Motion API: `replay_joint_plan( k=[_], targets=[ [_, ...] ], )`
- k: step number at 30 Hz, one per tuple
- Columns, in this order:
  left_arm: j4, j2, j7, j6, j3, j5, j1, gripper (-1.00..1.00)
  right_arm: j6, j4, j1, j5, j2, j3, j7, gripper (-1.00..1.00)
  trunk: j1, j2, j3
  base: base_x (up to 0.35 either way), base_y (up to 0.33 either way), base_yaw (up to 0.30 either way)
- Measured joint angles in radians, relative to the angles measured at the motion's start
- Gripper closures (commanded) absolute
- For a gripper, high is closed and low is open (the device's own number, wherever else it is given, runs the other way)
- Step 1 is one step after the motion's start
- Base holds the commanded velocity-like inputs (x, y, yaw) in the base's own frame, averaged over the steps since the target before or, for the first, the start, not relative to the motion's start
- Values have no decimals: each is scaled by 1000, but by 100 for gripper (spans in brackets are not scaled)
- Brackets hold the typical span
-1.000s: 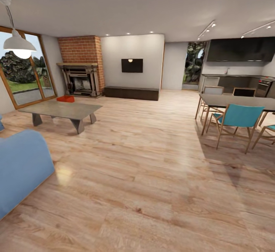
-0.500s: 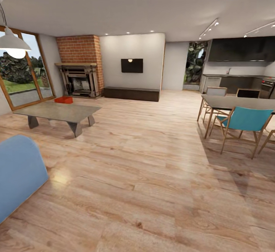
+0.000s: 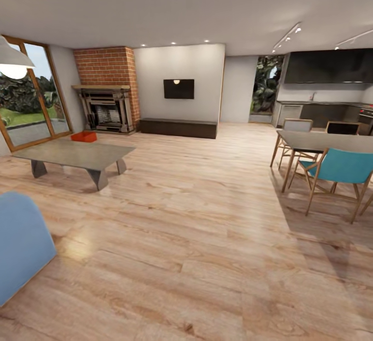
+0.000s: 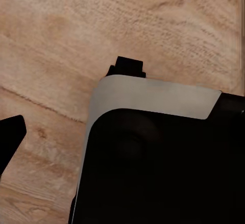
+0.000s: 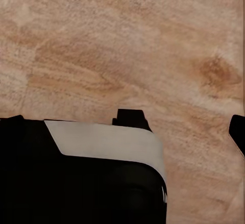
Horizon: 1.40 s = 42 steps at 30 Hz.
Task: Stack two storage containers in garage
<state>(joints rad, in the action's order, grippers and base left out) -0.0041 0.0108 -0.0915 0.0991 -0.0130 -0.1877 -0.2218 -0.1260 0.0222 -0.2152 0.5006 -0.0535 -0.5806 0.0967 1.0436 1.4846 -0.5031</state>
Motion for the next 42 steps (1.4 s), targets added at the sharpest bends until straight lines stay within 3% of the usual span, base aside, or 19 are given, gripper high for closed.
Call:
replay_joint_plan(
  k=[42],
  targets=[
    [0, 3, 0, 0, 0, -1, 0, -100, 0, 0, 1, -3, -1, 0, 0, -100, 0, 0, 0, 322, 0, 0]
  ],
)
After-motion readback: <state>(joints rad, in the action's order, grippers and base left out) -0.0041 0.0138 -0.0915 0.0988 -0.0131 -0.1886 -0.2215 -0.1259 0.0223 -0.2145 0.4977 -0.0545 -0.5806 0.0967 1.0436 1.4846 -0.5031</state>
